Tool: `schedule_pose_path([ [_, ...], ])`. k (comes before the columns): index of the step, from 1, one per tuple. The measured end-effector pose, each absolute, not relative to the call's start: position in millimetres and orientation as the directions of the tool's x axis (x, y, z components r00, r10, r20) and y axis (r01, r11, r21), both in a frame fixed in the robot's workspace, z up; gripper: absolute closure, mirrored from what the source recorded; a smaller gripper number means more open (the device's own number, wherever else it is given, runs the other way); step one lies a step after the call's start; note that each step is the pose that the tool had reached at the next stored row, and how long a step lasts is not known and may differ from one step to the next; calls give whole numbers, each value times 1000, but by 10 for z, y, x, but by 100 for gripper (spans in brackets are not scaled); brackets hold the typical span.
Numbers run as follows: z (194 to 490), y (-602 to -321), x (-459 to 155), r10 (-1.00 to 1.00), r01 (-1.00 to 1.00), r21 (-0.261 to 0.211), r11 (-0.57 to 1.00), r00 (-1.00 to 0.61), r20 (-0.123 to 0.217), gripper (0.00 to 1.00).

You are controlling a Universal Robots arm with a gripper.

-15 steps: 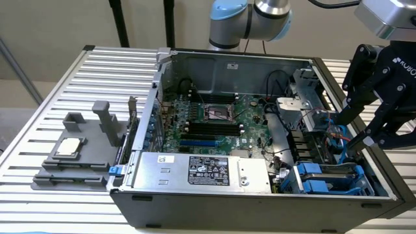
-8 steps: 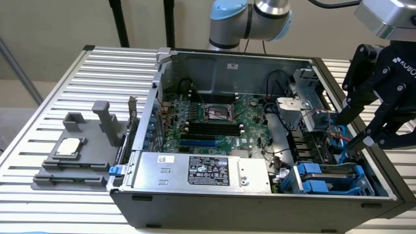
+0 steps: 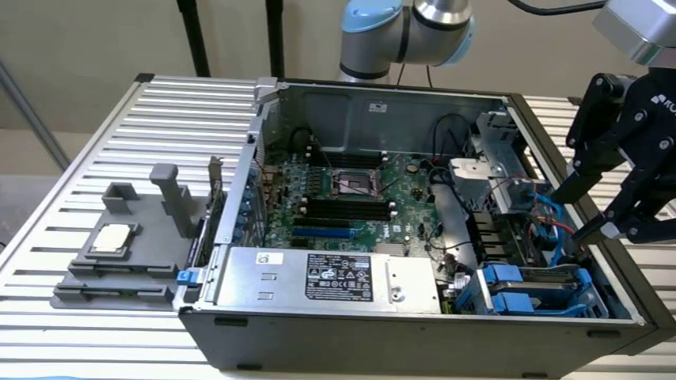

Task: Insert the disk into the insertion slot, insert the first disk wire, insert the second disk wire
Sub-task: 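Insert the first disk wire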

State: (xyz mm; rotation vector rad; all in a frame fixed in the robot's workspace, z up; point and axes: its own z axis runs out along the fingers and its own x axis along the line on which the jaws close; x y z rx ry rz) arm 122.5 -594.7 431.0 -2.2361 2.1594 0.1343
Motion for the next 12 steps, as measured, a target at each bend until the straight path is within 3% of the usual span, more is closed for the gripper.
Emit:
schedule_pose_path([
  [12,4105,-5951,1462,-996,-999,39,-36,33,-84,53],
])
